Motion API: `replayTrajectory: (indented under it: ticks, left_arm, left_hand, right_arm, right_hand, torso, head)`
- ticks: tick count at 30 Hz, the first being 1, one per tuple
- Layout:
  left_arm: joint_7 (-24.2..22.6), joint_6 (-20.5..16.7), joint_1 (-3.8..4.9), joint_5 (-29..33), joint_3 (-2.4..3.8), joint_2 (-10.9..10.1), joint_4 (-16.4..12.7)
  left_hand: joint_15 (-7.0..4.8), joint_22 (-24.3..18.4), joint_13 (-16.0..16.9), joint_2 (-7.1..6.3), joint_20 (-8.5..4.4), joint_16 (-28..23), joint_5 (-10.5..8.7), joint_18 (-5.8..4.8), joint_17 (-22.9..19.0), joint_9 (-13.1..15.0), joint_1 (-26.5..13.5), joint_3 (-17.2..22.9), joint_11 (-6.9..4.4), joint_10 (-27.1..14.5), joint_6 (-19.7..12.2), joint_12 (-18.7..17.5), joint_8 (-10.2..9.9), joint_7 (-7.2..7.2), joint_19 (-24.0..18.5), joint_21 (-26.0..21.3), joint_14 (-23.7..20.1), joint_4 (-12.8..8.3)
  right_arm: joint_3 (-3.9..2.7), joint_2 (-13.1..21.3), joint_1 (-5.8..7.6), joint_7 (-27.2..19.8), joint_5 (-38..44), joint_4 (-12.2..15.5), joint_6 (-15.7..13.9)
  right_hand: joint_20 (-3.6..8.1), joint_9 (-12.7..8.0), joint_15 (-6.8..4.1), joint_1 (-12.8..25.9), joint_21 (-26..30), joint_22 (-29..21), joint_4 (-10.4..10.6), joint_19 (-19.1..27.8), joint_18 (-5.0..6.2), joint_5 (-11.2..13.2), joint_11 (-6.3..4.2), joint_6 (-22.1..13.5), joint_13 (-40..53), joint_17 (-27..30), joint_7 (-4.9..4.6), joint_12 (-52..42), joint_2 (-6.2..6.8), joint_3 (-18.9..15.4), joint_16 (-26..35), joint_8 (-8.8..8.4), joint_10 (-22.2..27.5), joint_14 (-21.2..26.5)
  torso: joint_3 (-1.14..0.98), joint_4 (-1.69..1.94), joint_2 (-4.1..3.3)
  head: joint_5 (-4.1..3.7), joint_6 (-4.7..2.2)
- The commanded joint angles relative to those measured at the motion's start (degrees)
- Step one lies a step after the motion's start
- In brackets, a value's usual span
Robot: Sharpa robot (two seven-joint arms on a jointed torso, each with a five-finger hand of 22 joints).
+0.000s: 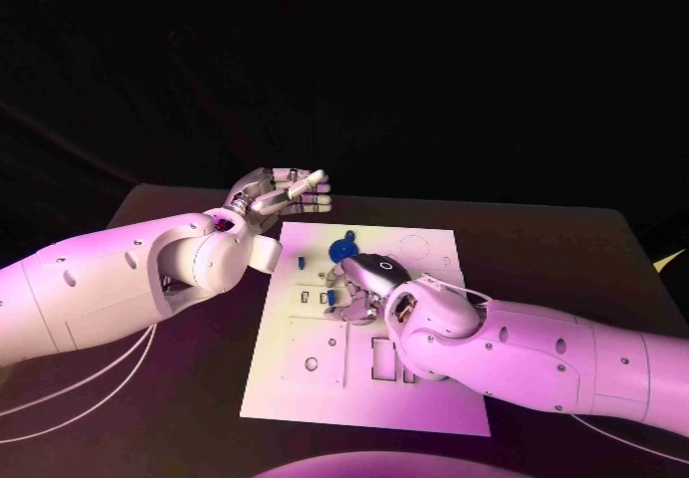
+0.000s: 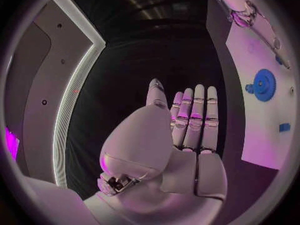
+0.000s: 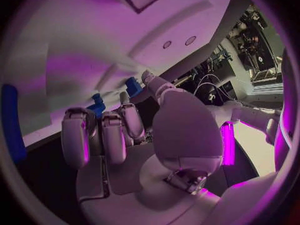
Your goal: Assemble the parts on the task board
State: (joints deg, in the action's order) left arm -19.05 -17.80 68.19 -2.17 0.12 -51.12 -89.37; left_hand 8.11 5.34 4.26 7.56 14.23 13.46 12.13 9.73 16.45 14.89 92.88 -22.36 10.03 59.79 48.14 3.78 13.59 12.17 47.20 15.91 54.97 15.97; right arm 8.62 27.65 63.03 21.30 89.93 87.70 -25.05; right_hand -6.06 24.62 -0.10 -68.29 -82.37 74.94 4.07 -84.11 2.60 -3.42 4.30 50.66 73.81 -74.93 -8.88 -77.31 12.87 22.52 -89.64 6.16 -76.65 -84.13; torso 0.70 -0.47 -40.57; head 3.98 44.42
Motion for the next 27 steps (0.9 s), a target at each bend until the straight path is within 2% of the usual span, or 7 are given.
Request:
replayTrajectory:
  ticks: [1, 10, 17, 19, 23, 25, 27]
  left_arm:
    - [0.5, 1.0, 0.02, -0.8, 0.02, 0.1, 0.1]
    - [8.1, 3.0, -0.04, -22.4, -0.01, 0.1, 1.7]
    - [20.6, 9.8, -0.05, -39.4, -0.02, 0.2, 2.1]
    - [25.2, 12.2, -0.04, -42.8, -0.02, 0.4, 1.9]
    - [33.8, 15.7, -0.02, -47.3, -0.04, 1.0, 1.6]
    - [36.9, 16.7, -0.01, -48.3, -0.05, 1.4, 1.7]
    - [39.7, 17.8, 0.00, -49.5, -0.07, 1.9, 1.9]
  left_hand:
    - [0.08, -0.1, 0.0, 0.46, 0.21, -0.4, -0.38, 0.67, 0.1, 0.1, -0.1, -0.4, 0.09, -0.3, -0.5, -0.1, -0.1, 0.25, 0.1, -0.1, -0.4, 0.0]
    - [-3.54, 2.0, 1.8, 1.88, -3.07, 6.2, 0.44, 0.83, 6.4, 3.1, -2.0, -4.0, -2.91, 7.0, 3.8, 2.0, 2.5, -2.42, 8.6, 5.1, 8.9, 0.4]
    - [-7.87, 6.9, 4.9, 2.59, -7.65, 18.9, 1.26, 0.63, 21.0, 6.1, -3.2, -4.2, -6.65, 15.0, 9.5, 1.9, 2.8, -5.61, 17.6, 13.5, 19.0, 0.6]
    - [-8.90, 9.4, 6.7, 2.32, -8.42, 28.9, 1.34, 0.52, 29.9, 7.1, -4.1, -4.2, -7.43, 17.3, 9.5, 2.5, 2.1, -5.83, 19.5, 17.2, 22.6, 0.7]
    - [-9.94, 19.9, 15.6, 2.40, -9.80, 56.1, 1.23, 0.19, 53.8, 12.5, -8.7, -4.2, -8.34, 18.4, 7.2, 9.0, 4.3, -6.67, 18.0, 29.1, 27.6, 0.8]
    - [-10.60, 37.7, 22.4, 2.21, -10.38, 66.0, 0.96, -1.86, 62.7, 15.7, -10.7, -4.2, -8.84, 18.1, 5.9, 15.3, 6.9, -7.43, 22.5, 43.7, 31.1, 0.7]
    - [-10.91, 47.7, 29.0, 2.24, -10.67, 70.6, 0.69, -3.05, 67.3, 19.1, -11.8, -4.1, -9.58, 15.6, 4.6, 21.1, 9.5, -7.53, 24.5, 51.3, 32.8, 0.7]
  right_arm:
    - [0.00, 0.8, -0.06, -0.8, 1.2, 1.1, -2.3]
    - [-0.36, 10.9, 3.39, -13.8, -7.9, 7.8, -5.3]
    - [-0.38, 19.6, 7.17, -20.5, -23.4, 12.2, -4.5]
    - [-0.38, 21.4, 7.97, -21.1, -25.9, 12.9, -4.4]
    - [-0.39, 24.3, 9.15, -21.9, -29.4, 13.1, -4.3]
    - [-0.39, 25.2, 9.47, -22.0, -30.5, 12.7, -4.2]
    - [-0.39, 25.8, 9.70, -22.0, -31.3, 12.2, -4.2]
  right_hand:
    - [-0.48, -0.8, 0.52, -1.9, 0.6, 10.0, 1.7, -0.5, -0.35, 0.3, 0.09, -0.7, -0.5, -15.1, -0.14, 0.4, -0.61, -3.8, -0.4, -0.47, 0.6, -5.9]
    - [-0.46, -1.6, 0.42, -6.5, 1.6, 9.7, 4.2, 0.0, -0.12, -1.9, -0.06, 0.4, -0.5, -15.1, 0.03, 0.3, -2.34, -4.4, -0.4, 0.36, 0.5, -5.9]
    - [-0.32, -1.4, 0.24, -6.4, 2.5, 9.2, 5.0, 0.6, 0.11, -2.2, -0.26, 1.7, -1.2, -14.7, 0.26, 0.8, -2.44, -3.3, -0.2, 1.21, 1.1, -5.8]
    - [-0.27, -1.2, 0.17, -6.4, 2.6, 9.2, 5.1, 0.7, 0.12, -2.5, -0.35, 2.0, -1.2, -14.6, 0.36, 0.8, -2.37, -3.1, -0.2, 1.45, 1.1, -5.8]
    - [-0.20, -1.1, 0.10, -6.3, 4.1, 8.4, 5.2, 1.6, 0.49, -2.7, -0.42, 2.2, -1.9, -13.4, 0.43, 1.3, -2.19, -2.8, 0.2, 1.63, 1.7, -5.4]
    - [-0.12, -1.0, 0.01, -6.3, 5.0, 7.9, 5.3, 2.1, 0.70, -3.1, -0.49, 2.2, -2.5, -12.6, 0.48, 1.9, -1.98, -2.4, 0.5, 1.70, 2.2, -5.2]
    - [-0.11, -1.0, 0.00, -6.4, 4.8, 8.0, 5.3, 2.0, 0.64, -3.1, -0.49, 2.2, -2.4, -12.8, 0.49, 1.8, -1.94, -2.4, 0.5, 1.71, 2.1, -5.2]
  torso:
    - [-0.04, 0.04, 0.06]
    - [0.00, 0.00, 0.81]
    - [-0.25, -0.60, 1.76]
    - [-0.42, -0.67, 1.93]
    - [-0.80, -0.66, 2.46]
    - [-0.94, -0.57, 2.64]
    - [-1.04, -0.46, 2.76]
  head:
    - [-0.06, -0.11]
    - [-0.01, -0.23]
    - [0.50, 0.10]
    - [0.70, 0.16]
    - [1.01, 0.41]
    - [1.21, 0.51]
    - [1.28, 0.65]
